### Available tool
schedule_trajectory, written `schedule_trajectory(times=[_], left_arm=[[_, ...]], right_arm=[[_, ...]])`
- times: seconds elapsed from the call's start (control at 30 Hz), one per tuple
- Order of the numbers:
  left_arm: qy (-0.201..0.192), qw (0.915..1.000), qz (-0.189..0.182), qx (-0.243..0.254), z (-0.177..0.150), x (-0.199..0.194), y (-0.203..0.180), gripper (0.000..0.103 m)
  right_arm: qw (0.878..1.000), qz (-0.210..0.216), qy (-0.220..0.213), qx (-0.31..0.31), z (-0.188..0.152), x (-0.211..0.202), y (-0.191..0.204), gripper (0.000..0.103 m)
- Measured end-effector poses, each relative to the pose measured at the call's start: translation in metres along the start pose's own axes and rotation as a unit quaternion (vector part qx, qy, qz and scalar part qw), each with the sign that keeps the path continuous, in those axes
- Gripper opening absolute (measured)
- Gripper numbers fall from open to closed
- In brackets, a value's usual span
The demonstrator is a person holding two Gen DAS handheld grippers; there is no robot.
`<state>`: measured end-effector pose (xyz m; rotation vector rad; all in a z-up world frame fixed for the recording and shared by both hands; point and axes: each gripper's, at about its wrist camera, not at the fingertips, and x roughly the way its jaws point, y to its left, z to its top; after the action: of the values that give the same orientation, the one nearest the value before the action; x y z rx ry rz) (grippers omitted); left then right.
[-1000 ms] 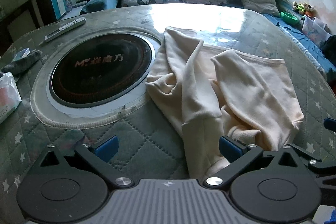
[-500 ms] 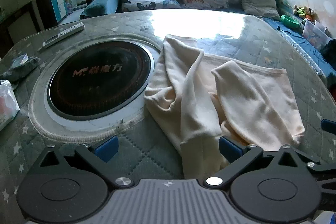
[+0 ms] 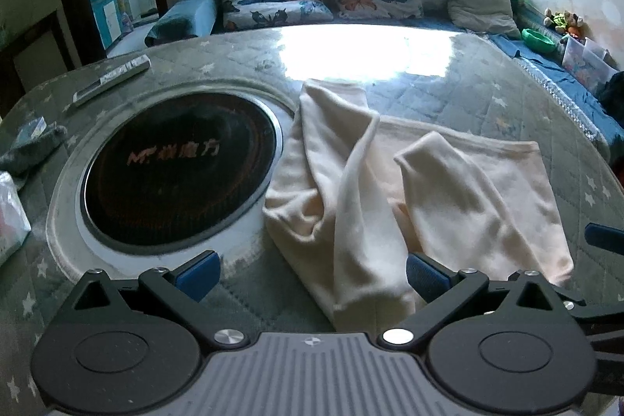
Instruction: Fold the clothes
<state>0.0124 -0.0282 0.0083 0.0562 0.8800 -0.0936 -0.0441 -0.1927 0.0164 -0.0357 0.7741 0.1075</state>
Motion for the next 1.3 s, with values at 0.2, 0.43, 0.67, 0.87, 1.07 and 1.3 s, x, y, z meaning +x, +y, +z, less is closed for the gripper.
schedule_trajectory(times=[0.2,0.43,0.67,0.87,1.07,1.3], left_arm=[[-0.021,0.9996,-0.006,0.016,0.015,0.004,-0.002,0.102],[-0.022,0.9990,-0.020,0.034,0.035,0.024,-0.006,0.087],[-0.012,0.9975,-0.044,0.055,0.049,0.050,-0.008,0.067],[0.010,0.9953,-0.069,0.067,0.051,0.067,-0.010,0.029],[0.000,0.9950,-0.082,0.057,0.050,0.059,-0.002,0.009],[-0.021,0.9959,-0.077,0.044,0.048,0.036,0.011,0.005]], right_arm=[[1.000,-0.002,0.002,-0.002,0.011,0.013,-0.005,0.092],[1.000,0.000,0.005,-0.003,0.031,0.037,-0.013,0.083],[1.000,0.007,0.003,-0.013,0.052,0.061,-0.018,0.074],[0.999,0.044,0.023,-0.005,0.060,0.086,-0.021,0.065],[0.995,0.092,0.039,0.015,0.057,0.098,-0.023,0.032],[0.994,0.102,0.012,0.025,0.055,0.075,-0.024,0.007]])
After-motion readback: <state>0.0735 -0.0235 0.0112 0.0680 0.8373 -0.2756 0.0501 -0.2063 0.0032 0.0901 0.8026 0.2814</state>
